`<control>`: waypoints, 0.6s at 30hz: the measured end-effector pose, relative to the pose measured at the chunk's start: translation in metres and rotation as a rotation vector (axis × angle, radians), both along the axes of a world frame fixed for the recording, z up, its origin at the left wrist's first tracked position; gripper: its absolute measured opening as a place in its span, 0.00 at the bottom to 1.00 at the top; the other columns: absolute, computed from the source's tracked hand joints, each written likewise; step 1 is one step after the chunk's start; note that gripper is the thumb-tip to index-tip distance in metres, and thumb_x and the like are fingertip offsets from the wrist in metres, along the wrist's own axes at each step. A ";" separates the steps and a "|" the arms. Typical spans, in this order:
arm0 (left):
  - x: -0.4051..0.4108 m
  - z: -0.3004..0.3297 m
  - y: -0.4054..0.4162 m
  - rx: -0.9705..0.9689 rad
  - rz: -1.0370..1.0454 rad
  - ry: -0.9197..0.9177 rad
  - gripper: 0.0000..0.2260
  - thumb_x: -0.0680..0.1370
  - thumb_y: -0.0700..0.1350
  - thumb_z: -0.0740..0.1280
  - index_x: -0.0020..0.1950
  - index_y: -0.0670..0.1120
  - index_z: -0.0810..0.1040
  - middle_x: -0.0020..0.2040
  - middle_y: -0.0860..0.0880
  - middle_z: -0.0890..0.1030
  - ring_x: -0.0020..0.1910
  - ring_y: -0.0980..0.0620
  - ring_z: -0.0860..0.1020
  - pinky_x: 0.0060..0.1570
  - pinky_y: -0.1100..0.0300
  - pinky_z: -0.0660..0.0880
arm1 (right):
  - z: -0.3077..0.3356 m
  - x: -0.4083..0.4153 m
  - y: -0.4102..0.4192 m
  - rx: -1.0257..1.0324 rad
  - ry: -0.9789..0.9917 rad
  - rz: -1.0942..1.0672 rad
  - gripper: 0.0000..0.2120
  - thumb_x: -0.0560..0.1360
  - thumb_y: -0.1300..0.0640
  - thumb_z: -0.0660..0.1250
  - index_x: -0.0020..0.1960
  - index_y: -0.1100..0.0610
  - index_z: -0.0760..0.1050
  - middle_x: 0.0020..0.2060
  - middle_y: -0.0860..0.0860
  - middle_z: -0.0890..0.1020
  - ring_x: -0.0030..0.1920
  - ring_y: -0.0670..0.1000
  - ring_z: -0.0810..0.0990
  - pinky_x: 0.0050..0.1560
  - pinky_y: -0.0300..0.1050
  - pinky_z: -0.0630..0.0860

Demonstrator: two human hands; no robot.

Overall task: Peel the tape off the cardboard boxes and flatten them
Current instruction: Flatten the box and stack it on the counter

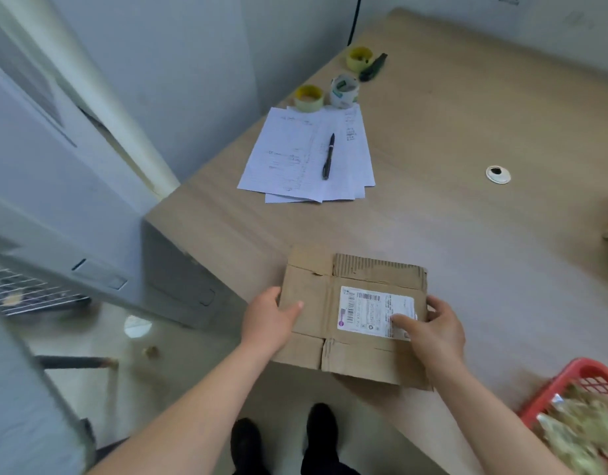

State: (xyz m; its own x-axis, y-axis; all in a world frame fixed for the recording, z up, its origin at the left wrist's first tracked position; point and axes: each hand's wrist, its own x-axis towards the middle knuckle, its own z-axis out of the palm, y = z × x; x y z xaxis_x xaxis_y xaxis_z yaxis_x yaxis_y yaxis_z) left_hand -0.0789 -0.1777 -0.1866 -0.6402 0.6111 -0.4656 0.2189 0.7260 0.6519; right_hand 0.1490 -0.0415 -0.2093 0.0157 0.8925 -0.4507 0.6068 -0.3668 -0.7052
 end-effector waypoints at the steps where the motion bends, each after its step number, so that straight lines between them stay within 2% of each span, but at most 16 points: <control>1: -0.005 0.004 -0.012 0.036 0.021 0.010 0.04 0.79 0.49 0.69 0.52 0.56 0.76 0.53 0.53 0.82 0.44 0.63 0.77 0.36 0.69 0.70 | 0.002 -0.007 -0.005 -0.004 0.030 0.049 0.29 0.66 0.54 0.78 0.63 0.44 0.73 0.44 0.41 0.83 0.44 0.45 0.83 0.43 0.44 0.76; 3: -0.015 0.011 -0.036 0.093 0.092 0.030 0.05 0.79 0.48 0.68 0.46 0.57 0.73 0.46 0.57 0.81 0.42 0.64 0.76 0.34 0.68 0.67 | 0.005 -0.026 -0.018 0.005 0.080 0.165 0.26 0.71 0.52 0.74 0.66 0.41 0.69 0.48 0.43 0.83 0.46 0.46 0.82 0.42 0.43 0.75; 5: -0.028 0.019 -0.063 0.135 0.181 0.040 0.04 0.80 0.48 0.66 0.47 0.55 0.74 0.45 0.57 0.79 0.43 0.59 0.77 0.38 0.62 0.71 | 0.009 -0.048 -0.033 0.027 0.093 0.275 0.24 0.77 0.49 0.67 0.70 0.40 0.63 0.54 0.44 0.81 0.51 0.49 0.81 0.47 0.46 0.73; 7: -0.042 0.027 -0.095 0.158 0.263 0.065 0.03 0.81 0.48 0.65 0.48 0.51 0.75 0.44 0.54 0.80 0.44 0.54 0.78 0.42 0.57 0.73 | 0.013 -0.070 -0.053 0.076 0.095 0.371 0.23 0.79 0.47 0.62 0.72 0.38 0.60 0.55 0.43 0.79 0.52 0.50 0.79 0.50 0.47 0.71; 11: -0.073 0.039 -0.168 0.197 0.418 0.135 0.08 0.81 0.47 0.65 0.48 0.43 0.76 0.41 0.48 0.79 0.41 0.48 0.77 0.41 0.54 0.72 | 0.030 -0.120 -0.104 0.178 0.125 0.531 0.19 0.80 0.46 0.60 0.69 0.34 0.62 0.51 0.38 0.79 0.48 0.44 0.78 0.48 0.43 0.70; 14: -0.093 0.047 -0.231 0.207 0.507 0.197 0.08 0.81 0.48 0.64 0.45 0.46 0.74 0.39 0.51 0.77 0.39 0.52 0.76 0.35 0.58 0.68 | 0.044 -0.163 -0.151 0.206 0.146 0.643 0.18 0.81 0.46 0.59 0.70 0.38 0.64 0.53 0.40 0.79 0.51 0.47 0.78 0.53 0.46 0.72; 16: -0.105 0.053 -0.274 0.222 0.574 0.246 0.10 0.81 0.48 0.64 0.41 0.49 0.71 0.36 0.52 0.76 0.36 0.54 0.74 0.31 0.62 0.63 | 0.052 -0.189 -0.184 0.238 0.164 0.694 0.13 0.81 0.47 0.60 0.65 0.43 0.70 0.50 0.40 0.81 0.47 0.42 0.79 0.48 0.42 0.75; 18: -0.116 0.057 -0.316 0.229 0.648 0.278 0.11 0.81 0.47 0.64 0.39 0.51 0.69 0.35 0.53 0.74 0.35 0.53 0.73 0.31 0.62 0.62 | 0.058 -0.214 -0.218 0.239 0.179 0.739 0.08 0.81 0.46 0.60 0.56 0.47 0.74 0.47 0.41 0.82 0.42 0.37 0.79 0.38 0.33 0.72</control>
State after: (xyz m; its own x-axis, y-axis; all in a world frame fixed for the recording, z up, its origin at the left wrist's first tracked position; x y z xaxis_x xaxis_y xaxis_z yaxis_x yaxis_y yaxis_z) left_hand -0.1951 -0.4935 -0.1292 -0.9812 0.1331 -0.1399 -0.0281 0.6185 0.7853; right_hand -0.0648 -0.2595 -0.1515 -0.6727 0.7164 -0.1852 0.5040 0.2603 -0.8235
